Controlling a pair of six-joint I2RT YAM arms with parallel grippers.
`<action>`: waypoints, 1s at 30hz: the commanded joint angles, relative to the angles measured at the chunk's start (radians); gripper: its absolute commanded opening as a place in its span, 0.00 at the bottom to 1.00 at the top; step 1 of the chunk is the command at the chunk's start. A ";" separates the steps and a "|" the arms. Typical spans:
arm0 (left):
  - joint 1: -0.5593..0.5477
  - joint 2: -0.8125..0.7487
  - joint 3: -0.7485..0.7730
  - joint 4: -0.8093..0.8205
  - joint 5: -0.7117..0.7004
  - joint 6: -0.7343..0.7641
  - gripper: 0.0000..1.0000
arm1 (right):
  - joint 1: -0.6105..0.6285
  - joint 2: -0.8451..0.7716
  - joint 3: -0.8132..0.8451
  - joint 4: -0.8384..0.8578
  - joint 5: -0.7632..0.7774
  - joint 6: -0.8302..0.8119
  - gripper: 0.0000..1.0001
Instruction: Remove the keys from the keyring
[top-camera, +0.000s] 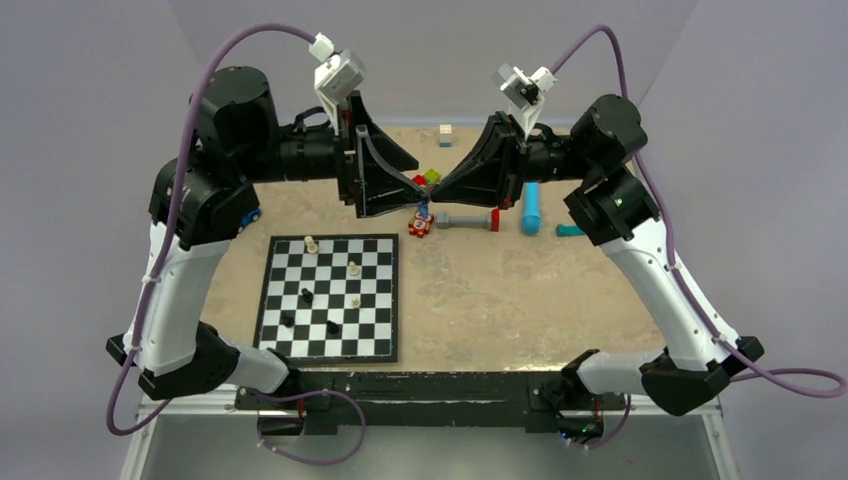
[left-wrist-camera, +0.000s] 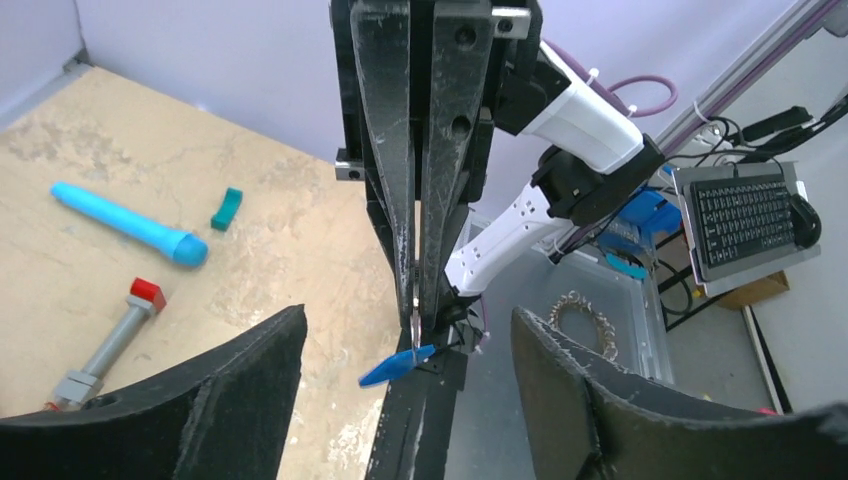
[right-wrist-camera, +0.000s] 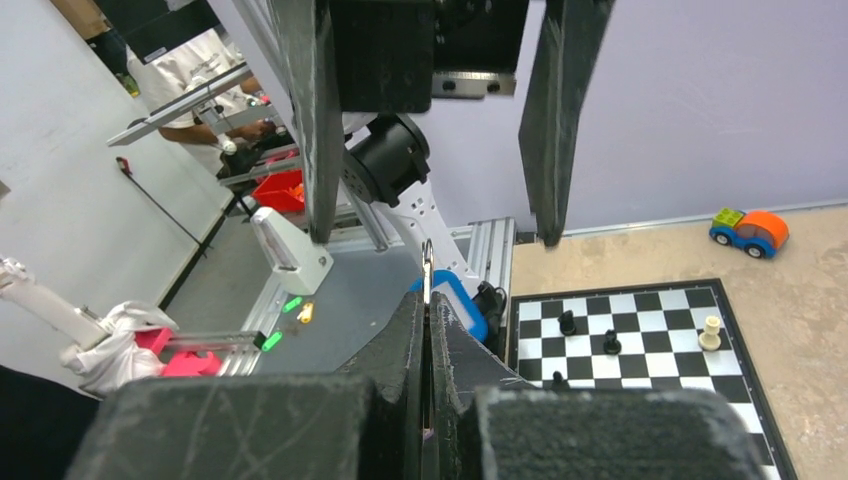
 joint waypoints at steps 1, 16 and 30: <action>0.004 0.022 0.163 -0.133 -0.040 0.089 0.73 | 0.003 -0.055 -0.016 -0.018 -0.005 -0.026 0.00; -0.016 0.058 0.141 -0.137 0.030 0.082 0.52 | 0.003 -0.073 -0.010 -0.063 0.026 -0.040 0.00; -0.034 0.076 0.142 -0.115 0.042 0.070 0.44 | 0.004 -0.078 -0.008 -0.074 0.036 -0.045 0.00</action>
